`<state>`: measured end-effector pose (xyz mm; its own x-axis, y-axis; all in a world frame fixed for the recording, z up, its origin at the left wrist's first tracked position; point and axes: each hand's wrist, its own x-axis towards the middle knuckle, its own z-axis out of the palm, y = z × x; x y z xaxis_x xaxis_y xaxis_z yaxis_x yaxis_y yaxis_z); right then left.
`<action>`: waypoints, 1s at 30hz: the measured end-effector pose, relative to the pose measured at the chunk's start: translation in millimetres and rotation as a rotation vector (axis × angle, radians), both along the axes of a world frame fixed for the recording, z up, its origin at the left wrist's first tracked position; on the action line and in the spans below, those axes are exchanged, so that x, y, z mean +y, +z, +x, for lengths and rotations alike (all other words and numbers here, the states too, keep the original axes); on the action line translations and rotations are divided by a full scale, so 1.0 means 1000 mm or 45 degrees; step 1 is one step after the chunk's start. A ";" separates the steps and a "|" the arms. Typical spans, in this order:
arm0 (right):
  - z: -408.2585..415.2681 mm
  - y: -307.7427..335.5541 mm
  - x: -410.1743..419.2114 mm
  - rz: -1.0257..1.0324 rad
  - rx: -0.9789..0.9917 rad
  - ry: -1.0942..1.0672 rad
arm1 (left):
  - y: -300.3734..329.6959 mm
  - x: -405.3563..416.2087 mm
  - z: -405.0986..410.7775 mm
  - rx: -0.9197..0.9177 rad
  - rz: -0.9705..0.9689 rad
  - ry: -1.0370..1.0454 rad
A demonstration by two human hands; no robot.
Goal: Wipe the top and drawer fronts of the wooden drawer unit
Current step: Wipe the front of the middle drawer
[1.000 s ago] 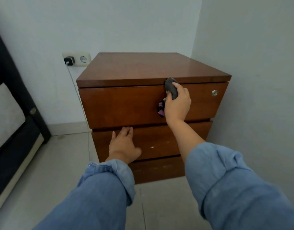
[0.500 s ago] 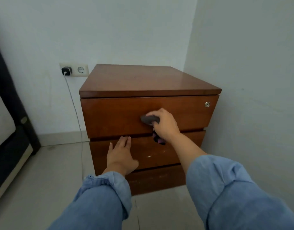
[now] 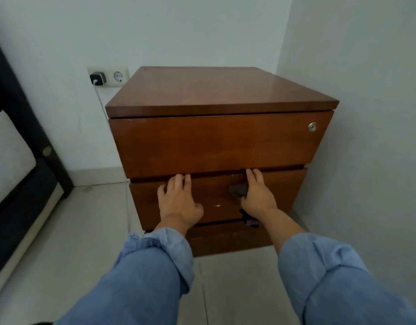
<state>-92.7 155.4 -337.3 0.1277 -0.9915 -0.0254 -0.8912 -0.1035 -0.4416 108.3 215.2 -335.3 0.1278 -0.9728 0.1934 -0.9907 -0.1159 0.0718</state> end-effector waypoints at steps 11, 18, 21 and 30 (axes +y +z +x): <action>0.001 0.009 0.001 0.095 0.255 -0.018 | 0.006 -0.008 -0.006 -0.081 -0.033 0.072; 0.001 0.024 0.000 0.131 0.393 0.002 | 0.020 -0.006 -0.007 -0.128 0.050 0.084; -0.001 0.028 -0.002 0.164 0.441 0.009 | 0.028 -0.008 -0.006 -0.135 0.092 0.077; -0.015 0.013 0.001 0.270 0.123 0.085 | 0.020 -0.008 -0.012 -0.020 0.211 0.129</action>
<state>-107.5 156.7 -324.4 0.1798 -0.9520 -0.2477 -0.9246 -0.0776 -0.3729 96.5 207.2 -315.6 0.2250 -0.9737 0.0343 -0.9741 -0.2241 0.0282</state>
